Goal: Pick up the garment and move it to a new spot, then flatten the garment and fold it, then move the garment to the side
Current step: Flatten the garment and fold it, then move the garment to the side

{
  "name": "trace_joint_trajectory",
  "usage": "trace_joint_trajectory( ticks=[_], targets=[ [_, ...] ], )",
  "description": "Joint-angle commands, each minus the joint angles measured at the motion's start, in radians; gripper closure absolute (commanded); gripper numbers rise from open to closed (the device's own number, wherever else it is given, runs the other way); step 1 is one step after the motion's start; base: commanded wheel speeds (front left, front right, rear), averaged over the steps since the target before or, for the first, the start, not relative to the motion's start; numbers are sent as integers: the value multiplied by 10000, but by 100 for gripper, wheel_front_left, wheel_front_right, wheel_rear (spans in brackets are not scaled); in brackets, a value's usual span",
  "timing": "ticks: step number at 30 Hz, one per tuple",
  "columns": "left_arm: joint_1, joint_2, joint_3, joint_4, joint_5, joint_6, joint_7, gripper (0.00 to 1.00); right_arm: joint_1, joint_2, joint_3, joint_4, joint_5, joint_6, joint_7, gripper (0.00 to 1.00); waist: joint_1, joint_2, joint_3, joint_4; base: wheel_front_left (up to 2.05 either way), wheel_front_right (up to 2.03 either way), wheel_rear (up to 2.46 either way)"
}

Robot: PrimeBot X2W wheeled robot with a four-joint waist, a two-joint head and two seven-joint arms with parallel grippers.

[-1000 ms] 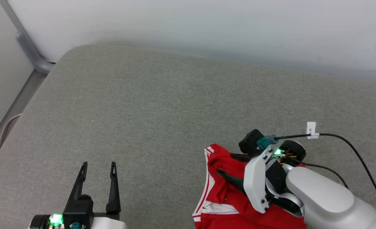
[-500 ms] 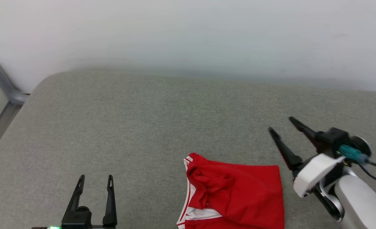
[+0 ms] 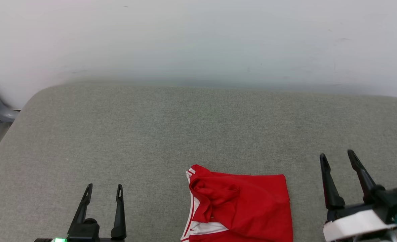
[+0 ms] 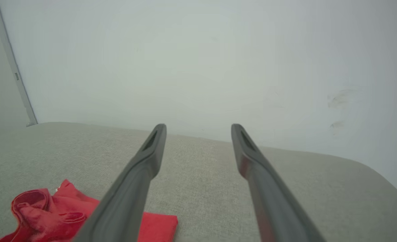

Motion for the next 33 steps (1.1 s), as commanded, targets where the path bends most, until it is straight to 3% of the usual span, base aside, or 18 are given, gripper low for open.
trace_joint_trajectory(
  ticks=[1,8,18,30,33],
  targets=[
    [39,46,-3,2,35,-44,-26,0,221,71,-44,-57,-10,-12,-8,0,0,0,-10,4,0,0,0],
    [151,87,-103,-45,-57,-141,-26,0,1279,430,-495,-764,129,-12,-12,0,0,0,-118,-4,0,0,0],
    [282,99,-123,17,-83,-129,-26,0,1911,488,-532,-830,350,-12,-13,0,0,0,-252,-4,0,0,0],
    [360,66,-102,67,-115,-70,-26,0,1468,479,-398,-740,-152,-11,-14,0,0,0,-288,21,0,0,0],
    [305,42,-137,86,-113,-82,-26,0,945,135,-299,-653,-255,-12,17,0,0,0,-238,23,0,0,0]
  ],
)
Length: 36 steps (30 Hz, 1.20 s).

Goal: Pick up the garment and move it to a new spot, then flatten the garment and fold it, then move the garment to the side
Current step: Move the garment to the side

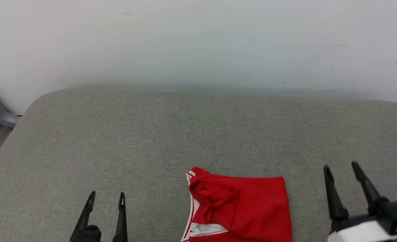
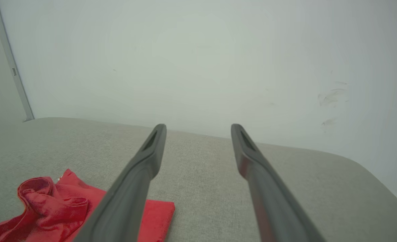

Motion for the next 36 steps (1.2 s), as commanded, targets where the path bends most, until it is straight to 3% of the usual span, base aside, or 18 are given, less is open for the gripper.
trace_joint_trajectory(
  ticks=[1,4,9,18,24,29,36],
  targets=[
    [-19,-19,-20,19,-23,-7,-26,0,-304,-170,39,13,53,-12,90,0,0,-1,30,7,0,0,0],
    [-70,-25,-31,1,-22,-9,-26,0,-1184,-764,313,50,290,-12,593,0,0,-1,118,25,0,0,0],
    [-140,-30,-38,3,-20,-16,-26,0,-2691,-1909,1324,71,1220,-12,2477,0,0,-1,268,75,0,0,0],
    [-368,-81,-102,5,-13,-43,-26,0,-4447,-3535,3378,645,3935,-12,7057,0,0,-1,636,269,0,0,0],
    [-604,-137,-137,23,-20,-57,-26,0,-4502,-4185,4217,1276,5864,-12,9768,0,0,-1,944,489,0,0,0],
    [-790,-187,-188,29,-16,-78,-26,0,-4140,-4362,4559,1576,6625,-11,10576,0,0,-1,1197,708,0,0,0],
    [-1017,-238,-228,55,-36,-117,-26,0,-3968,-4248,4887,1951,6877,-11,10619,0,0,-1,1604,969,0,0,0]
  ],
)
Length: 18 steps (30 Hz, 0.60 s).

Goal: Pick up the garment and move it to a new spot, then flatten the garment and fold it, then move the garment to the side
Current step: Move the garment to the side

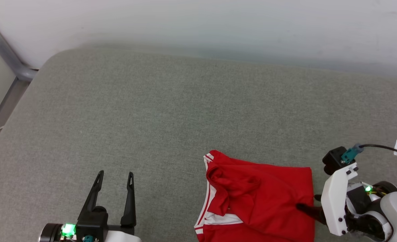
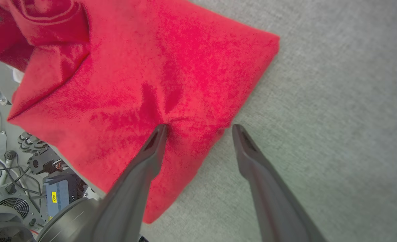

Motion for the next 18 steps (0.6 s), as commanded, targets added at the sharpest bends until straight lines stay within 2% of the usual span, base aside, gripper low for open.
trace_joint_trajectory(
  ticks=[1,6,13,14,15,16,18],
  targets=[
    [-201,-46,-1,9,-37,-39,-26,0,77,60,88,134,4,-9,-67,0,0,0,184,124,0,0,0],
    [-384,-87,-35,40,-41,-56,-26,0,354,384,537,790,133,-9,-134,0,0,0,488,303,0,0,0],
    [-479,-99,25,89,-52,-59,-26,0,486,398,1199,1100,352,-7,-589,0,0,0,609,337,0,0,0],
    [-478,-99,34,102,-54,-62,-26,0,420,366,1234,1122,373,-7,-732,24,0,0,603,325,0,0,0],
    [-481,-101,39,116,-52,-68,-26,0,356,341,1274,1144,407,-7,-850,70,0,0,591,312,0,0,0],
    [-491,-101,46,132,-51,-77,-26,0,290,321,1278,1153,449,-9,-1002,100,0,0,578,299,0,0,0],
    [-500,-104,35,147,-36,-87,-26,0,131,225,1305,1146,461,-15,-1257,100,0,0,541,278,0,0,0]
  ],
)
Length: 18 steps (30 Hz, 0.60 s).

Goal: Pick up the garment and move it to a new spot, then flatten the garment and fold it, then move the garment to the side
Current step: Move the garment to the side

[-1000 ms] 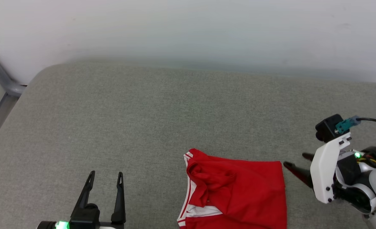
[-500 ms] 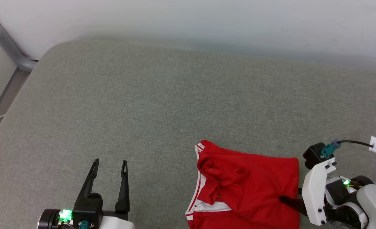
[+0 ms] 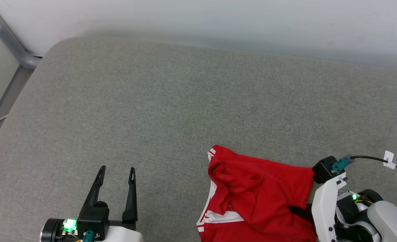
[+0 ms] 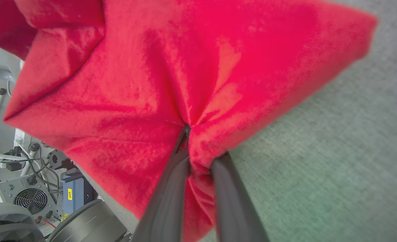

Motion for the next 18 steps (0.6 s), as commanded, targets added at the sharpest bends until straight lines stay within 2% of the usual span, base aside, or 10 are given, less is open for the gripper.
trace_joint_trajectory(
  ticks=[1,10,18],
  targets=[
    [-133,-20,24,13,-14,-13,-26,0,26,24,178,166,13,-23,-164,100,0,0,-41,-16,0,0,0],
    [131,-20,115,-31,-16,53,-26,0,-359,-511,313,-173,-2,-23,-1244,100,0,0,-252,-251,0,0,0],
    [130,4,261,-119,-73,27,-24,0,-693,-1074,371,-424,-328,-21,-1836,100,0,0,-153,-1233,0,0,0]
  ],
)
